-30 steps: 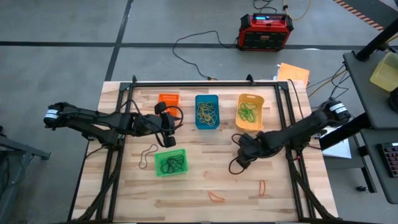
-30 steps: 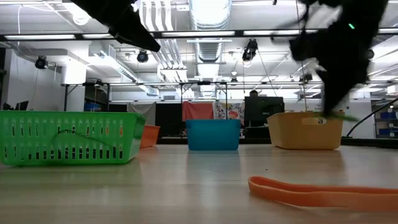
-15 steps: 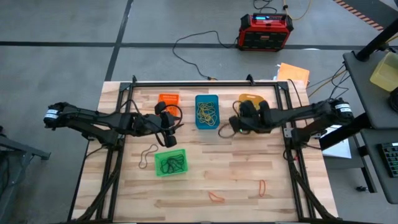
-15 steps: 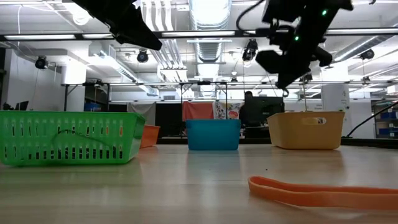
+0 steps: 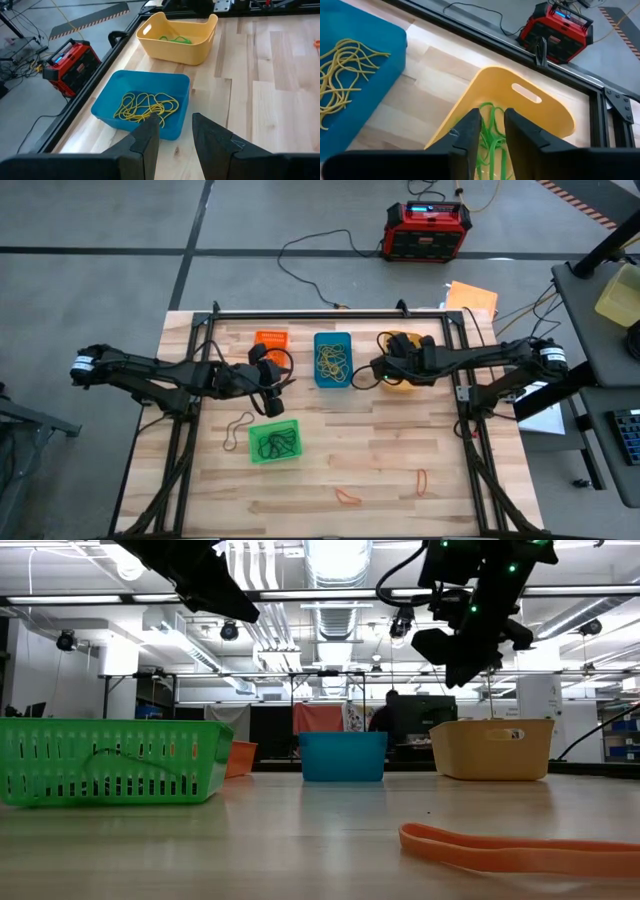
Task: Sort rubber bands into baskets
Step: Put the violet rubberband into the green bin
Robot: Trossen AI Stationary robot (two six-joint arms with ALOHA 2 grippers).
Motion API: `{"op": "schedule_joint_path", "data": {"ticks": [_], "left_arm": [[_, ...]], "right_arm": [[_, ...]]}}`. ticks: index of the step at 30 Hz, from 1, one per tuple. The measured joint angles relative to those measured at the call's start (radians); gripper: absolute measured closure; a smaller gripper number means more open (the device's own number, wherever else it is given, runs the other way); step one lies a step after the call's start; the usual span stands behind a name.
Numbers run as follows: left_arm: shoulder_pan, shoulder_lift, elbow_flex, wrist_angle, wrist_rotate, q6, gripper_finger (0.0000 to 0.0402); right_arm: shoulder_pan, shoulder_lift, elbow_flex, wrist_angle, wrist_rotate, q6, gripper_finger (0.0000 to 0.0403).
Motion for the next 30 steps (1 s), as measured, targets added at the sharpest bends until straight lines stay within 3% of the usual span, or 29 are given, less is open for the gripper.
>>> {"op": "schedule_joint_path", "data": {"ticks": [7,11,18,23,26,30], "left_arm": [[-0.002,0.0,0.0,-0.018,0.001,-0.045,0.0299],[-0.02,0.0,0.001,-0.09,0.035,-0.146,0.0299],[-0.115,0.0,0.111,-0.533,0.152,-0.535,0.0299],[-0.204,0.002,0.165,-0.821,0.182,-0.787,0.0299],[-0.263,0.002,0.163,-0.91,0.224,-0.899,0.0299],[-0.356,0.009,0.121,-0.907,0.234,-0.968,0.0299]], "right_arm": [[0.008,-0.001,0.0,0.001,-0.039,-0.002,0.0294],[0.054,-0.001,-0.006,0.021,-0.087,-0.014,0.0286],[0.166,-0.006,-0.008,0.081,-0.068,-0.044,0.0286],[0.203,-0.006,-0.008,0.123,-0.063,-0.07,0.0288],[0.207,-0.006,-0.008,0.125,-0.063,-0.072,0.0285],[0.206,-0.006,-0.008,0.127,-0.063,-0.071,0.028]]}}
